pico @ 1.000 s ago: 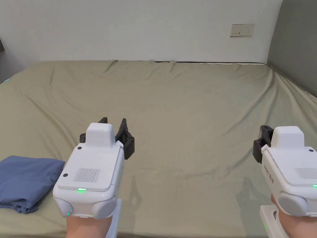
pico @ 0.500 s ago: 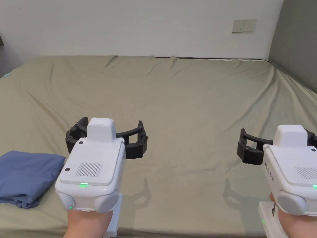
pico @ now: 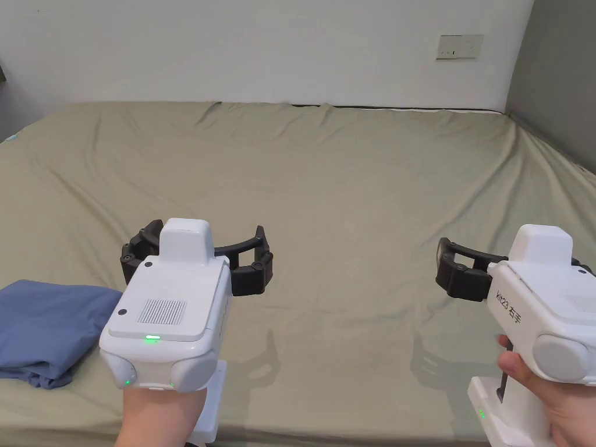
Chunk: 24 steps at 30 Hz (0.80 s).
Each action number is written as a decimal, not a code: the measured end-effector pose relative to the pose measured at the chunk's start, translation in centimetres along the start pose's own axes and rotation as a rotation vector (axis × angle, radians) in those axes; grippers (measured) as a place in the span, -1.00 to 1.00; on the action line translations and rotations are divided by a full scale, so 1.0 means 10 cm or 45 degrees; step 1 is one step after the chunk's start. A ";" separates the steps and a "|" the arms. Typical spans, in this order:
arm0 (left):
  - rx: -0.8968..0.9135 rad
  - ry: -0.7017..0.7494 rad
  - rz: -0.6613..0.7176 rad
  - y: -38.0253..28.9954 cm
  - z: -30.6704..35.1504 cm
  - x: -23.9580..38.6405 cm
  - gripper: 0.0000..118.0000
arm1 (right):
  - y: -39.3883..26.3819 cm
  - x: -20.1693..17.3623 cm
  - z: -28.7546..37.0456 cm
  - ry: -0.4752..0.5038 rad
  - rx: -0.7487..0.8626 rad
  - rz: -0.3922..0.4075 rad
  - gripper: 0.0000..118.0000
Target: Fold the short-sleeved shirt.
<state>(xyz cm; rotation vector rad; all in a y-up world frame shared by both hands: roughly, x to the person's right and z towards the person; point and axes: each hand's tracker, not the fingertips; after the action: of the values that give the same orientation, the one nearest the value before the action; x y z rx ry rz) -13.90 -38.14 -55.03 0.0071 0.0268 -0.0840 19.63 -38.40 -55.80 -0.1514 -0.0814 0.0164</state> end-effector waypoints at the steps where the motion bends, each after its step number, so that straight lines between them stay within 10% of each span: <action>1: -0.007 -0.003 0.002 0.00 -0.01 -0.01 1.00 | 0.01 -0.02 0.00 -0.046 0.005 0.050 1.00; 2: -0.007 -0.005 0.007 0.00 -0.01 -0.01 1.00 | 0.05 -0.02 0.01 -0.050 0.082 0.109 1.00; 6: 0.000 -0.007 0.003 0.00 -0.01 -0.01 1.00 | 0.06 0.03 -0.03 -0.002 -0.136 -0.187 1.00; 24: 0.031 -0.034 -0.041 -0.01 0.03 0.01 1.00 | 0.11 -0.05 0.01 -0.204 0.110 0.112 1.00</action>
<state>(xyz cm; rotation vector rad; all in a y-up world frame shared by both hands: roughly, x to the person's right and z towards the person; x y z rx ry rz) -13.78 -38.21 -54.71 0.0299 -0.0005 -0.1169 19.12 -37.28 -55.86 -0.0672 -0.2333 0.1196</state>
